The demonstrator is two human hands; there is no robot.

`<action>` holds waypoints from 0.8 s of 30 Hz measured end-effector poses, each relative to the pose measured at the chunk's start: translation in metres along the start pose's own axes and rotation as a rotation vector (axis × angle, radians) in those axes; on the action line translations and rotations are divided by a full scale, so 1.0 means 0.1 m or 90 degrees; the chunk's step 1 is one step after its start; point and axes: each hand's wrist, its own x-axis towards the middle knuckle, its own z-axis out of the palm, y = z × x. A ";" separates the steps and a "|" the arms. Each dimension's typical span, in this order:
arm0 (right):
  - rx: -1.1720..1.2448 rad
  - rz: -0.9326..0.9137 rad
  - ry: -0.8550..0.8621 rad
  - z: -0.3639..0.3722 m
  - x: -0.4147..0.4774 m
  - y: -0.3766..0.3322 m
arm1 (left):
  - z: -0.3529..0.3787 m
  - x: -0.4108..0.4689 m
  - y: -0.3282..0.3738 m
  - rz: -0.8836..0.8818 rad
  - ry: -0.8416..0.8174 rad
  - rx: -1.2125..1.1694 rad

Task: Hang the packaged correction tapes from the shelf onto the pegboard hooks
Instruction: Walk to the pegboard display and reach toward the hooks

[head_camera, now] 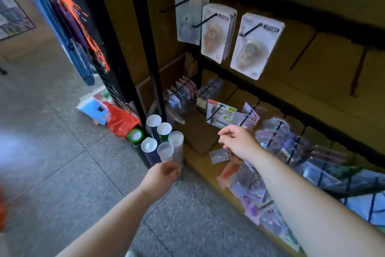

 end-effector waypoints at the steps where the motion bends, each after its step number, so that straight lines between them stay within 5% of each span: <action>1: 0.001 -0.008 -0.002 0.08 0.08 0.13 | 0.15 0.10 -0.14 -0.001 -0.003 -0.006; 11: 0.090 -0.097 0.008 1.07 0.78 1.55 | 1.44 1.09 -1.27 0.025 0.000 0.021; 24: 0.151 0.097 0.092 1.11 1.14 3.05 | 2.03 1.39 -1.83 0.028 0.044 0.028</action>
